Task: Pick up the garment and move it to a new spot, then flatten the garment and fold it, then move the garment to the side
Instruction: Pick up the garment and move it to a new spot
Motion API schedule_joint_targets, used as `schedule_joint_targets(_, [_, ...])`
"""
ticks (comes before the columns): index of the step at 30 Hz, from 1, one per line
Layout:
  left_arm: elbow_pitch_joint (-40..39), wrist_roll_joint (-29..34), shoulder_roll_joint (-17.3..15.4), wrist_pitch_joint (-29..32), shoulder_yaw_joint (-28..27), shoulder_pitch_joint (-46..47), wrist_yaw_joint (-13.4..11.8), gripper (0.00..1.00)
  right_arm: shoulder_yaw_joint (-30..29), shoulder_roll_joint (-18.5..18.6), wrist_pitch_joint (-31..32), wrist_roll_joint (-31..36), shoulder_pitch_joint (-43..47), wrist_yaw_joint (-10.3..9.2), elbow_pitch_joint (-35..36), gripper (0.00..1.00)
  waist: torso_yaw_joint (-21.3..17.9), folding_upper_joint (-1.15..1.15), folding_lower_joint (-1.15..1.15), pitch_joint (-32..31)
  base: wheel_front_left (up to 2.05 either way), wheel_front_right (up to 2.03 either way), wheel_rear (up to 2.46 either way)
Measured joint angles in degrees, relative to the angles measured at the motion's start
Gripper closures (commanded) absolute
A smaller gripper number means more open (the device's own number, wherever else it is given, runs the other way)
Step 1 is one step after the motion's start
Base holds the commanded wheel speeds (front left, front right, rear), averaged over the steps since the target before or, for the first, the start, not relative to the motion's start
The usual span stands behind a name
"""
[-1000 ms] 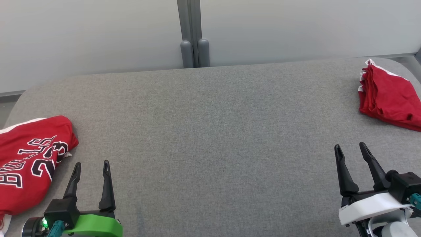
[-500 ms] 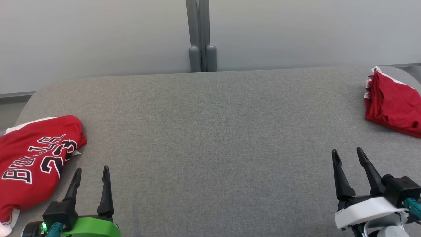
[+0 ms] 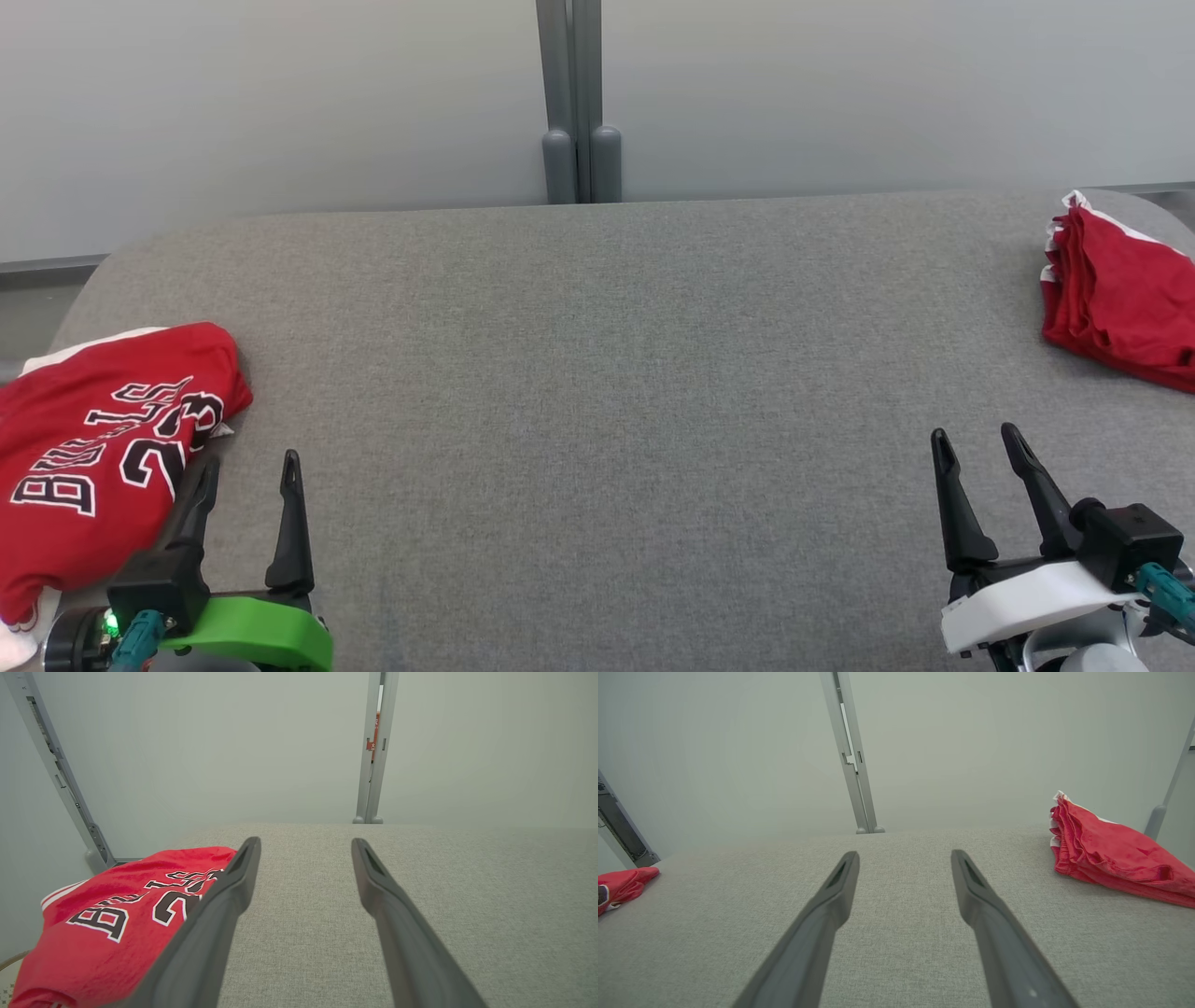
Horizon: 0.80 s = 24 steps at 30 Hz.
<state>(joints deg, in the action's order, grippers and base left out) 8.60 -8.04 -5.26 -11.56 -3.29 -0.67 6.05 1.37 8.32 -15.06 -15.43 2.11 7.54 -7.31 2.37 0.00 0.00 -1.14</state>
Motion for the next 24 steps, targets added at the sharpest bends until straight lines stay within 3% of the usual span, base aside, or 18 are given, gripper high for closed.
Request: schedule_joint_targets(24, [1.2,-0.9,-0.8,2.3,1.0,0.0,-1.6,0.00,0.0,0.0,0.1,0.5,0.0,0.00,-0.1,0.00,-0.1,0.00,0.00,0.3,0.00,0.00,0.00])
